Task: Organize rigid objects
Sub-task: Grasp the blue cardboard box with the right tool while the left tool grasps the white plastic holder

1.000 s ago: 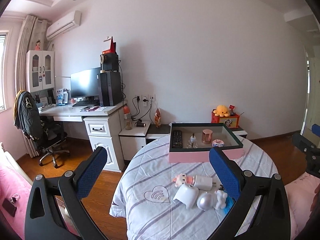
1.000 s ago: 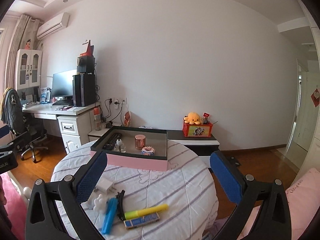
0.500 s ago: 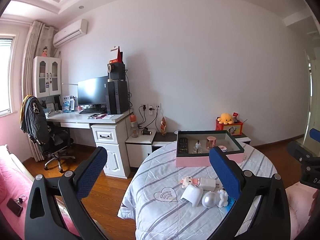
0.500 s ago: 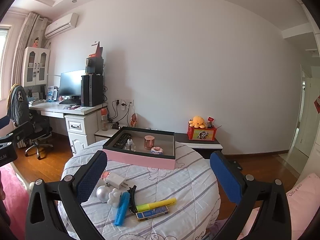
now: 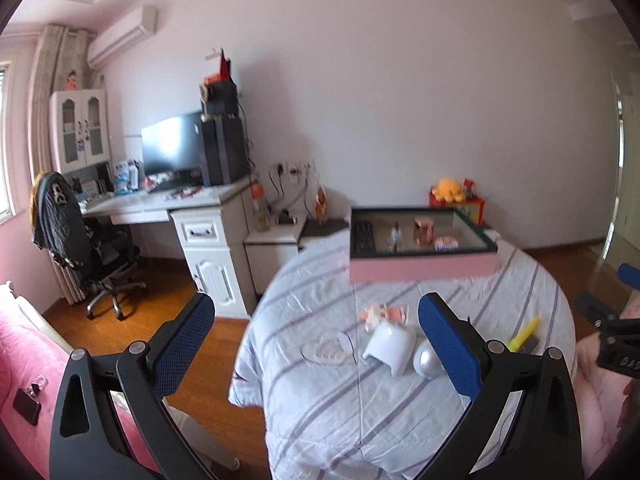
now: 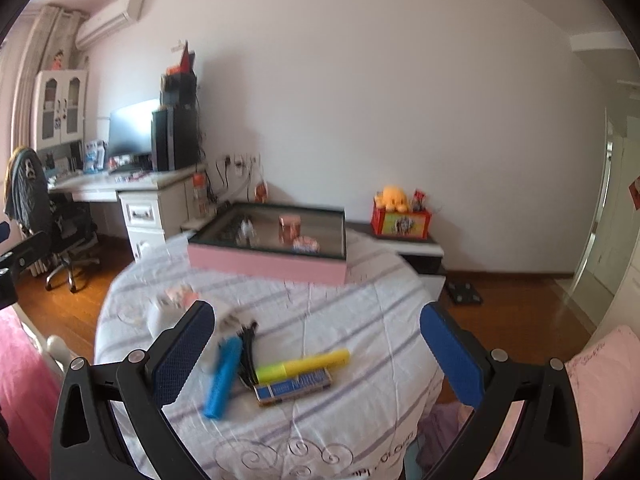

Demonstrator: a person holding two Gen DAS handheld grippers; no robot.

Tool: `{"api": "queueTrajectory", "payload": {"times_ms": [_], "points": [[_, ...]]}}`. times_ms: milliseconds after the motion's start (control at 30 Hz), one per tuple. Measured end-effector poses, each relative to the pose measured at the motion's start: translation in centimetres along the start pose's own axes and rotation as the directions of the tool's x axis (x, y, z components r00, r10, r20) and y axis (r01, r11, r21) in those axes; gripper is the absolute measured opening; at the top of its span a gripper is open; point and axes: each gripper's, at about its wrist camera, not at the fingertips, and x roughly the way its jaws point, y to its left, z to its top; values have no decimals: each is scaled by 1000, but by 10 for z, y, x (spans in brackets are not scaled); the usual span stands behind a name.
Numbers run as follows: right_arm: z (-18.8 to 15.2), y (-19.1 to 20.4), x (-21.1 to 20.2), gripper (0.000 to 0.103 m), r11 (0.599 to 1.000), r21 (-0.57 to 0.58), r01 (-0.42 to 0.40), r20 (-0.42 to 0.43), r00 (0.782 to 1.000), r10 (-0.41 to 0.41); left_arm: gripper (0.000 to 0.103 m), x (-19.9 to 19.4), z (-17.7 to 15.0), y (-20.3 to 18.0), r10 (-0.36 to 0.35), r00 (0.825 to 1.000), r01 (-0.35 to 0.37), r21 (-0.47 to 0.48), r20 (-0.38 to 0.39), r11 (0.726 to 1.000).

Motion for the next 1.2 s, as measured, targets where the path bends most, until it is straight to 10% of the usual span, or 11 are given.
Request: {"api": "queueTrajectory", "payload": {"times_ms": [500, 1200], "points": [[-70, -2, 89, 103, 998, 24, -57, -291, 955, 61, 103, 50, -30, -22, -34, 987, 45, 66, -159, 997], [-74, -54, 119, 103, 991, 132, 13, -317, 948, 30, 103, 81, -40, -32, -47, 972, 71, 97, -229, 993]]}}
